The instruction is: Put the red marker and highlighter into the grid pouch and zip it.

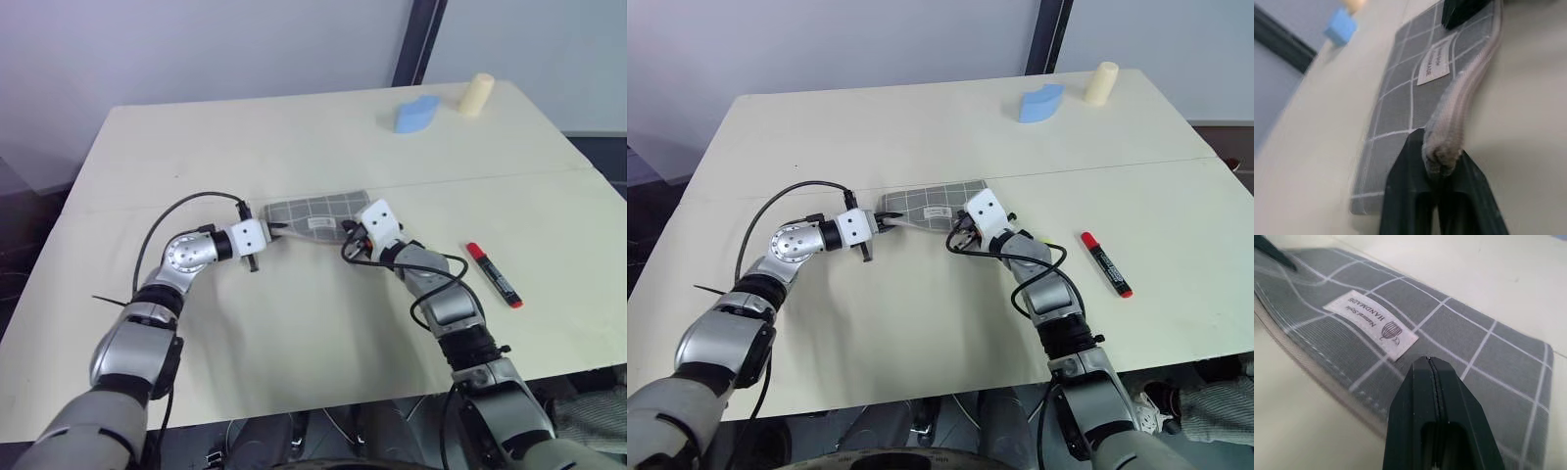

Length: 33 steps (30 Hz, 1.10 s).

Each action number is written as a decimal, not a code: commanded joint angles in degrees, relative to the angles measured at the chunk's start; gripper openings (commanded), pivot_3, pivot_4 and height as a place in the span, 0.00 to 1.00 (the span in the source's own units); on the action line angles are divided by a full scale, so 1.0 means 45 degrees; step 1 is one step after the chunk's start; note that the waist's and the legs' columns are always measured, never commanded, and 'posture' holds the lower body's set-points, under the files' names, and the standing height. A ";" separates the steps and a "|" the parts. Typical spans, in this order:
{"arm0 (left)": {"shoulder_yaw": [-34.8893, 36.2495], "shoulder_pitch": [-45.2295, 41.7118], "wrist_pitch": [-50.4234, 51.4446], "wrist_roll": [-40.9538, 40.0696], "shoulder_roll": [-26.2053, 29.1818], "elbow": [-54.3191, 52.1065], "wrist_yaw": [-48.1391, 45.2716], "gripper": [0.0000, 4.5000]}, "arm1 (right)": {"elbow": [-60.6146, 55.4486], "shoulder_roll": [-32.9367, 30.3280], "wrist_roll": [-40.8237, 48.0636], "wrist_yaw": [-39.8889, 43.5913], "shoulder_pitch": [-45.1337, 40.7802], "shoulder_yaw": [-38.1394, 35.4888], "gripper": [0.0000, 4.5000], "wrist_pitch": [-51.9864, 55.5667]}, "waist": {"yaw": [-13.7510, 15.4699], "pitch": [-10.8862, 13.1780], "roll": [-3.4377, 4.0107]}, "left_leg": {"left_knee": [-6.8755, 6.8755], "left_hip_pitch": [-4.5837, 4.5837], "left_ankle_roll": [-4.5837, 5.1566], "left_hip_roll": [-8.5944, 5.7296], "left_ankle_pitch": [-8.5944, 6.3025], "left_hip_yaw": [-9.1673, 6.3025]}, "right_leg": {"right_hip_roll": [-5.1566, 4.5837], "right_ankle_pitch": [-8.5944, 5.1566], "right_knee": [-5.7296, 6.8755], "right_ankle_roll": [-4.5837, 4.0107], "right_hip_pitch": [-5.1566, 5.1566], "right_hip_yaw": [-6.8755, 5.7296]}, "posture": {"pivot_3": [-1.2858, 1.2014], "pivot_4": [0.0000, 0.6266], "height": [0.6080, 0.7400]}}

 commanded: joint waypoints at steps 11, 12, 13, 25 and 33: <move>0.0646 0.0809 0.0978 -0.1331 -0.0149 -0.1640 -0.0885 0.00 | -0.5823 -0.1975 0.1588 0.0439 0.2436 -0.1928 0.99 0.3302 | -0.0002 0.0009 -0.0013 | -0.0013 -0.0048 -0.0002 0.0000 -0.0002 -0.0010 | -0.0009 -0.0001 -0.0020 -0.0002 -0.0045 0.0001 | 0.52 0.24 0.94; 0.0595 0.0849 0.0920 -0.1275 -0.0150 -0.1715 -0.0760 0.00 | -0.5926 -0.2017 0.1658 0.0373 0.2546 -0.2001 0.99 0.3394 | -0.0016 0.0009 -0.0013 | -0.0014 -0.0048 -0.0002 0.0000 -0.0003 -0.0010 | -0.0010 -0.0001 -0.0018 -0.0002 -0.0046 0.0003 | 0.52 0.24 0.94; 0.0544 0.0891 0.0844 -0.1195 -0.0138 -0.1795 -0.0586 0.00 | -0.5976 -0.2074 0.1662 0.0330 0.2655 -0.2038 0.99 0.3431 | -0.0026 0.0011 -0.0014 | -0.0013 -0.0048 -0.0002 0.0000 -0.0002 -0.0010 | -0.0007 0.0000 -0.0017 -0.0001 -0.0047 0.0004 | 0.52 0.24 0.94; 0.1202 0.0949 0.0727 -0.2162 -0.0189 -0.2597 0.0003 0.00 | -0.3258 -0.1752 0.1056 -0.0171 0.1838 -0.1870 0.99 0.1853 | -0.0009 0.0016 -0.0023 | -0.0009 -0.0047 -0.0021 0.0002 0.0011 -0.0026 | -0.0006 0.0000 0.0001 -0.0001 -0.0049 0.0004 | 0.52 0.24 0.94; 0.1266 0.1472 0.0983 -0.2709 -0.0098 -0.3572 -0.0654 0.00 | -0.1614 -0.1131 0.1090 -0.0444 0.0711 -0.1926 0.99 0.0816 | -0.0049 0.0016 -0.0023 | -0.0019 -0.0047 -0.0029 0.0001 0.0016 -0.0027 | -0.0005 0.0000 -0.0004 -0.0002 -0.0051 0.0005 | 0.52 0.24 0.94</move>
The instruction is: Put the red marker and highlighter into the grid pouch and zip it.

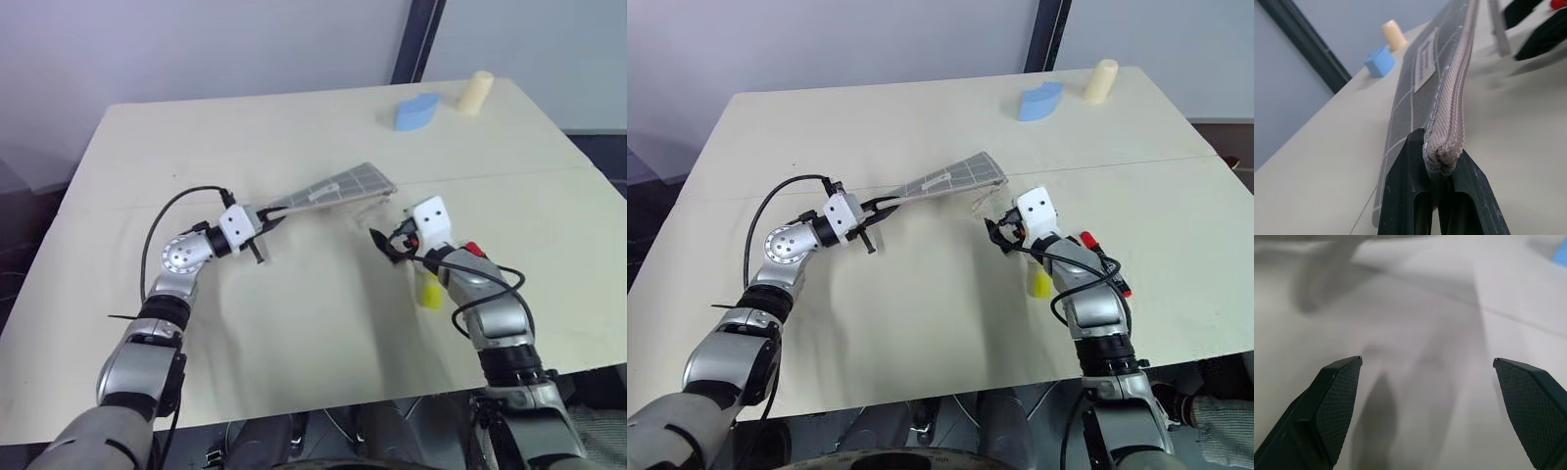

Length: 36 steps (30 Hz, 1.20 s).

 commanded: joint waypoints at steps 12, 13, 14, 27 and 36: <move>0.0133 -0.0031 -0.0207 -0.0032 0.0172 -0.0399 0.0338 0.00 | -0.1242 0.0246 0.1846 0.0943 0.0254 -0.0818 0.99 0.1258 | 0.0046 0.0000 0.0001 | -0.0004 0.0000 -0.0004 -0.0001 0.0002 -0.0010 | 0.0003 0.0000 0.0000 -0.0001 -0.0004 -0.0003 | 0.52 0.24 0.94; 0.0133 -0.0067 -0.0238 -0.0004 0.0190 -0.0376 0.0369 0.00 | -0.1411 0.0161 0.1868 0.1078 0.0374 -0.0763 0.99 0.1316 | 0.0039 0.0000 0.0001 | -0.0006 0.0000 -0.0004 -0.0001 0.0002 -0.0010 | 0.0003 0.0000 0.0001 -0.0001 -0.0004 -0.0003 | 0.52 0.24 0.94; 0.0130 -0.0095 -0.0277 0.0024 0.0204 -0.0360 0.0394 0.00 | -0.1542 0.0158 0.1945 0.1158 0.0446 -0.0782 0.99 0.1375 | 0.0035 0.0000 0.0001 | -0.0006 0.0000 -0.0004 -0.0001 0.0002 -0.0009 | 0.0003 0.0000 0.0001 -0.0002 -0.0004 -0.0002 | 0.52 0.24 0.94; 0.0063 -0.0017 -0.0373 0.0029 0.0189 -0.0379 0.0188 0.00 | -0.1115 0.1137 0.3078 0.0738 -0.0526 -0.1200 0.88 0.2025 | -0.0259 0.0000 0.0001 | -0.0002 0.0000 -0.0007 0.0000 0.0004 -0.0012 | 0.0002 0.0000 0.0014 -0.0001 -0.0006 -0.0001 | 0.52 0.24 0.94; 0.0027 0.0162 -0.0548 0.0045 0.0184 -0.0602 0.0221 0.00 | -0.1404 0.1271 0.2866 0.0635 -0.0370 -0.0602 0.01 0.2030 | -0.0274 0.0000 0.0001 | -0.0006 0.0000 -0.0007 0.0000 0.0004 -0.0012 | 0.0002 0.0000 0.0018 -0.0001 -0.0011 -0.0002 | 0.52 0.24 0.94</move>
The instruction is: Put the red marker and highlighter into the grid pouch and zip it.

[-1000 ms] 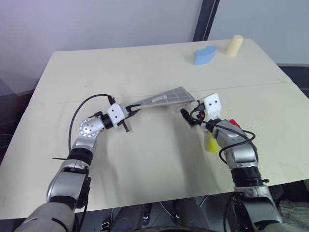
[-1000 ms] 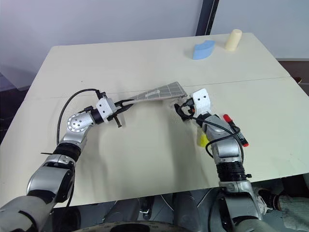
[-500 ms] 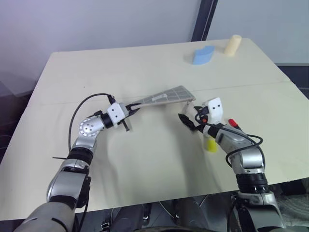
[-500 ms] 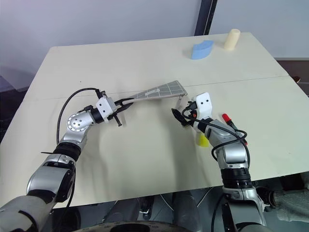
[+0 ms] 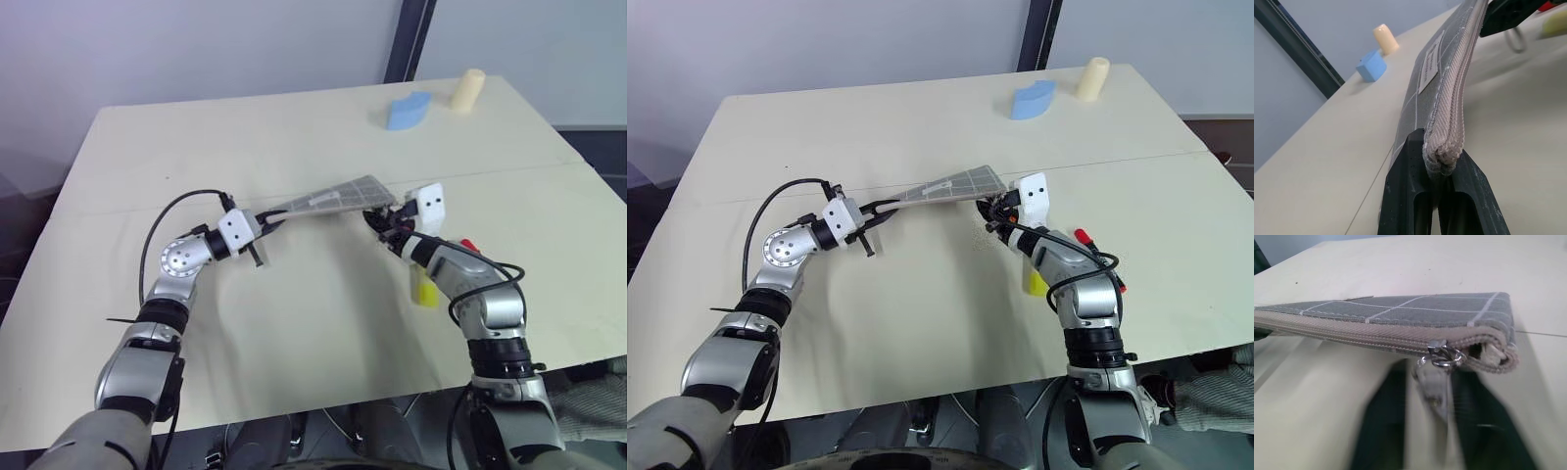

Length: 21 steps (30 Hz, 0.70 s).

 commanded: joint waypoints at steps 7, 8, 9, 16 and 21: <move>-0.0748 0.0125 -0.1132 0.0922 0.0193 -0.1102 0.0174 0.00 | -0.0536 0.0051 -0.1437 0.0010 -0.0394 0.2066 0.01 -0.0560 | -0.0004 0.0000 0.0000 | -0.0001 0.0000 -0.0003 0.0000 0.0001 0.0001 | 0.0000 0.0000 0.0002 0.0000 -0.0004 0.0001 | 0.52 0.24 0.94; -0.0804 0.0127 -0.1068 0.0932 0.0158 -0.1228 0.0217 0.00 | -0.0521 0.0167 -0.1434 0.0036 -0.0437 0.2137 0.01 -0.0603 | 0.0007 0.0000 0.0000 | -0.0001 0.0000 -0.0005 0.0000 0.0002 0.0000 | -0.0001 0.0000 0.0001 0.0000 -0.0004 0.0001 | 0.52 0.24 0.94; -0.0821 0.0128 -0.0994 0.0919 0.0138 -0.1300 0.0255 0.00 | -0.0509 0.0254 -0.1414 0.0051 -0.0456 0.2141 0.01 -0.0625 | 0.0005 0.0000 0.0000 | 0.0000 0.0000 -0.0006 0.0000 0.0003 0.0000 | 0.0000 0.0000 0.0002 -0.0001 -0.0004 0.0001 | 0.52 0.24 0.94; -0.1210 0.0343 -0.0566 0.0773 0.0015 -0.1866 0.0060 0.00 | -0.0545 0.0500 -0.1422 0.1618 -0.0950 0.3214 0.01 -0.1675 | -0.0026 0.0000 0.0001 | 0.0001 0.0000 -0.0006 0.0000 0.0003 -0.0001 | 0.0003 0.0000 0.0002 0.0000 -0.0003 -0.0002 | 0.52 0.24 0.94; -0.1215 0.0388 -0.0067 0.0838 -0.0233 -0.2283 0.0428 0.00 | 0.0239 0.0698 -0.1941 0.2392 -0.1323 0.4104 0.01 -0.2114 | -0.0017 0.0000 0.0000 | 0.0007 0.0000 -0.0008 0.0000 0.0006 -0.0002 | 0.0005 0.0000 0.0009 0.0000 -0.0003 -0.0004 | 0.52 0.24 0.94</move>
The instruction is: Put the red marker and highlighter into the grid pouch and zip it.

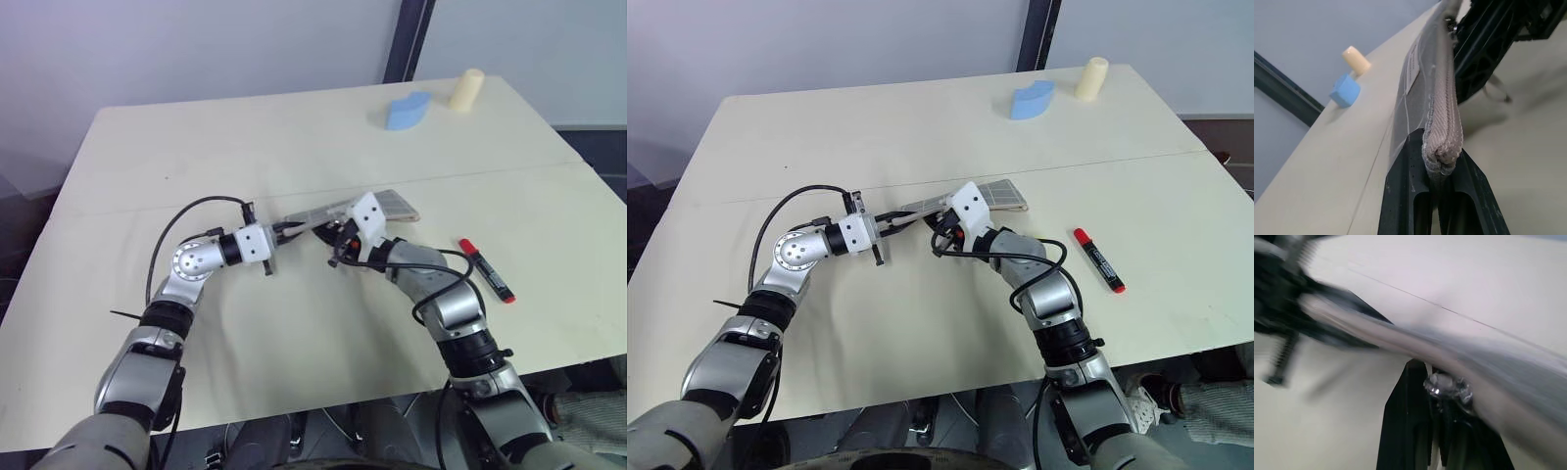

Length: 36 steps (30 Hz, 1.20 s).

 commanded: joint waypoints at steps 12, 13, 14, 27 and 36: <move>-0.0192 0.0039 0.0732 -0.0051 -0.0390 -0.1480 0.0601 0.00 | 0.1630 0.0637 -0.1836 0.0846 -0.1207 0.1693 0.01 -0.1634 | -0.0003 0.0000 0.0001 | 0.0001 0.0001 -0.0013 0.0000 0.0006 -0.0003 | 0.0006 0.0000 0.0008 0.0000 -0.0003 -0.0014 | 0.52 0.24 0.94; -0.0183 0.0040 0.0740 -0.0056 -0.0374 -0.1480 0.0617 0.00 | 0.1637 0.0652 -0.1851 0.0801 -0.1205 0.1602 0.01 -0.1647 | -0.0006 0.0000 0.0000 | 0.0001 0.0001 -0.0013 0.0000 0.0006 -0.0002 | 0.0006 0.0000 0.0007 0.0000 -0.0004 -0.0014 | 0.52 0.24 0.94; -0.0169 0.0038 0.0712 -0.0024 -0.0341 -0.1433 0.0664 0.00 | 0.1573 0.0636 -0.1804 0.0760 -0.1168 0.1447 0.01 -0.1622 | -0.0009 0.0000 0.0000 | 0.0000 0.0001 -0.0014 0.0000 0.0007 -0.0003 | 0.0006 0.0000 0.0008 0.0000 -0.0004 -0.0014 | 0.52 0.24 0.94; -0.0057 -0.0030 0.0486 0.0201 0.0039 -0.1061 0.1212 0.00 | -0.2889 -0.1264 -0.0867 0.0736 0.1644 -0.0406 0.90 0.0210 | 0.0036 0.0000 0.0000 | -0.0001 0.0000 -0.0013 -0.0002 0.0005 -0.0013 | 0.0001 -0.0001 0.0000 0.0000 0.0001 -0.0012 | 0.52 0.24 0.94; -0.0188 0.0356 0.1077 0.0438 0.0549 -0.0934 0.1315 0.00 | -0.8003 -0.1455 0.1214 -0.1212 0.5589 -0.4160 0.90 0.1931 | 0.0030 0.0002 -0.0004 | -0.0007 0.0000 -0.0009 0.0000 0.0001 -0.0029 | -0.0001 -0.0002 0.0003 0.0002 0.0008 -0.0011 | 0.52 0.24 0.94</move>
